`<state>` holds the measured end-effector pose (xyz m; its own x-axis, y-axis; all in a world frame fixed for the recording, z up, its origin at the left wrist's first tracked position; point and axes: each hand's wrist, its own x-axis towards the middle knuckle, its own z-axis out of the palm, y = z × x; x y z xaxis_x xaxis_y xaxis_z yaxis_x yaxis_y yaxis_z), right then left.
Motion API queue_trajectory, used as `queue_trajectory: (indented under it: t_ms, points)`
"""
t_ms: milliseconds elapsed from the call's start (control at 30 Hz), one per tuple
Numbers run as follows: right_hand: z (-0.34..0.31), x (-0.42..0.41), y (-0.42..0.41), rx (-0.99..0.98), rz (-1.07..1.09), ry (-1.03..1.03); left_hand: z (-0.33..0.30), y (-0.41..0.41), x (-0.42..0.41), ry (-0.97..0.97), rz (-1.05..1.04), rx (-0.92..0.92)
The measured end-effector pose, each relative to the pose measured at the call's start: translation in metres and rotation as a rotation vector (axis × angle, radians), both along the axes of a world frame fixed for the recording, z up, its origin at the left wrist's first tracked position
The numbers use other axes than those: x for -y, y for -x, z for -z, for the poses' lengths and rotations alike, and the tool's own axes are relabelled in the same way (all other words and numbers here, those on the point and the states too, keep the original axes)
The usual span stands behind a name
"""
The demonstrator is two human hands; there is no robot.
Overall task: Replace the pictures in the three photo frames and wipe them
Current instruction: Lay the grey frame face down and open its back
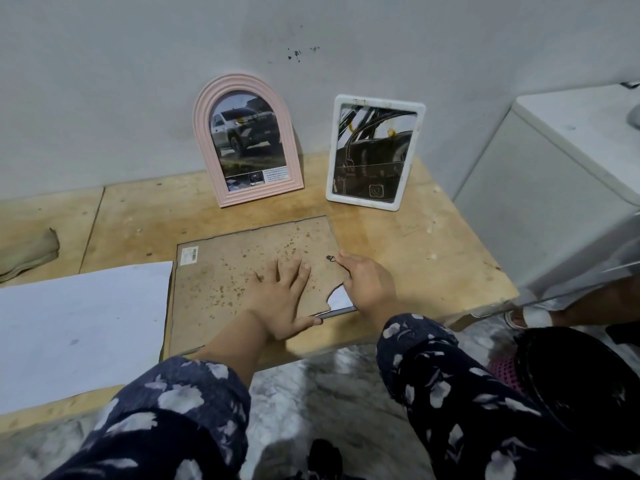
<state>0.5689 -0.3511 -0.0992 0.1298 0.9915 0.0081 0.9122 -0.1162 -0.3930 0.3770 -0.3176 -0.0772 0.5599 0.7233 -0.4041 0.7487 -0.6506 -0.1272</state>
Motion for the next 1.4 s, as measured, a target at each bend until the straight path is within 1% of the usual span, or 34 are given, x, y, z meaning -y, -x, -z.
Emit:
queue_trajectory:
  t_ms: [133, 233, 333, 467, 633, 767, 900, 933, 1000, 1033, 1067, 1133, 1167, 1300, 1400]
  points:
    - [0.005, -0.002, 0.004, -0.063, 0.081, 0.098, 0.004, -0.002, 0.004, -0.043, 0.026, 0.014]
    - [0.012, -0.003, 0.006, -0.042, 0.106, 0.167, 0.005, -0.003, 0.008, -0.038, 0.036, -0.009]
    - [0.019, -0.003, 0.005, -0.063, 0.116, 0.172, 0.005, -0.006, 0.011, -0.015, 0.024, -0.036]
    - [0.021, -0.003, 0.004, -0.15, 0.144, 0.137, -0.001, -0.007, 0.008, 0.02, 0.011, -0.03]
    - [0.015, -0.004, 0.002, -0.148, 0.129, 0.168, -0.017, -0.008, 0.007, 0.048, 0.017, -0.041]
    - [0.02, -0.004, 0.004, -0.153, 0.159, 0.144, -0.035, -0.011, 0.003, 0.058, 0.03, -0.029]
    - [0.024, -0.008, 0.004, -0.175, 0.184, 0.124, -0.04, -0.009, 0.003, 0.042, 0.047, -0.039]
    - [0.022, -0.009, 0.003, -0.191, 0.184, 0.098, -0.042, -0.009, 0.002, 0.039, 0.051, -0.036]
    - [0.018, -0.009, 0.003, -0.222, 0.212, -0.022, -0.044, -0.008, 0.001, 0.041, 0.053, -0.026]
    - [0.016, -0.008, 0.002, -0.275, 0.274, -0.077, -0.045, -0.008, 0.0, 0.039, 0.055, -0.024]
    - [0.012, -0.008, 0.003, -0.392, 0.371, -0.095, -0.046, -0.008, 0.0, 0.035, 0.057, -0.022]
    - [0.001, -0.008, 0.009, -0.754, 0.558, -0.031, -0.044, -0.008, 0.002, 0.018, 0.06, -0.02]
    - [-0.005, -0.009, 0.011, -0.883, 0.605, 0.024, -0.042, -0.007, 0.003, 0.007, 0.059, -0.02]
    - [-0.026, -0.014, 0.015, -1.209, 0.656, 0.185, -0.041, -0.004, 0.006, -0.012, 0.031, -0.012]
    - [-0.034, -0.017, 0.021, -1.356, 0.697, 0.196, -0.035, 0.0, 0.006, 0.012, 0.022, 0.028]
